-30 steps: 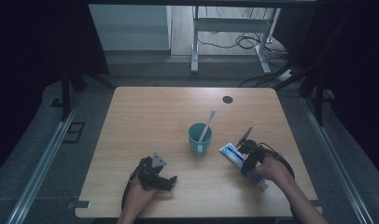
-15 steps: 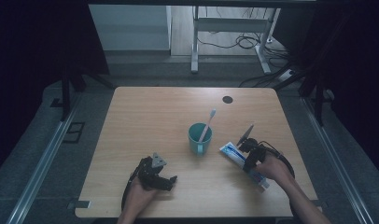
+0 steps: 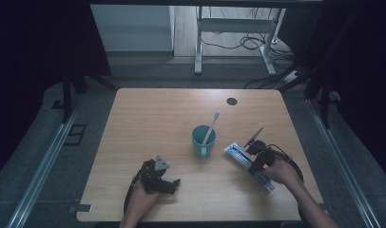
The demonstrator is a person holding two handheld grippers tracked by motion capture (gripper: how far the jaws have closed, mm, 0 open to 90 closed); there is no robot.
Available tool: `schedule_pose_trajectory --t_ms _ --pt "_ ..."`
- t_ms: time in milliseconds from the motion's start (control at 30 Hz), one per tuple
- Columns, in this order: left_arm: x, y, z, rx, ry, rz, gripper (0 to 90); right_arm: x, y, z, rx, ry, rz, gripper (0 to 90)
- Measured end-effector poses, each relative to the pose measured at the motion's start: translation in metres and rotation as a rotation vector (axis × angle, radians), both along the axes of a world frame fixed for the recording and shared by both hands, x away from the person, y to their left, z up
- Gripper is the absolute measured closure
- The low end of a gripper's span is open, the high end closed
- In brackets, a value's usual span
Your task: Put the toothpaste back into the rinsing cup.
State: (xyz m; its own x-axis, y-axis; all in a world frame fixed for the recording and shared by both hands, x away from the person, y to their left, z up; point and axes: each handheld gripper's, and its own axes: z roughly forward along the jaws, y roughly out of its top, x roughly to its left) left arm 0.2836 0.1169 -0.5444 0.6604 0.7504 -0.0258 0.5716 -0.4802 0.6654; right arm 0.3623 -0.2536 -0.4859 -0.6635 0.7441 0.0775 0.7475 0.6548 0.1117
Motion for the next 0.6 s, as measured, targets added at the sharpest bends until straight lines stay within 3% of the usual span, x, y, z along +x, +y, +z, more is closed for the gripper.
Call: schedule_pose_trajectory --t_ms 233,600 --pt "0.0 0.0 0.0 -0.002 0.0 0.002 2.3 -0.003 -0.008 0.008 0.058 -0.038 -0.005 71.3" --pt "0.0 0.0 0.0 -0.002 0.0 0.002 2.3 -0.008 -0.009 0.018 0.092 -0.09 0.003 71.4"
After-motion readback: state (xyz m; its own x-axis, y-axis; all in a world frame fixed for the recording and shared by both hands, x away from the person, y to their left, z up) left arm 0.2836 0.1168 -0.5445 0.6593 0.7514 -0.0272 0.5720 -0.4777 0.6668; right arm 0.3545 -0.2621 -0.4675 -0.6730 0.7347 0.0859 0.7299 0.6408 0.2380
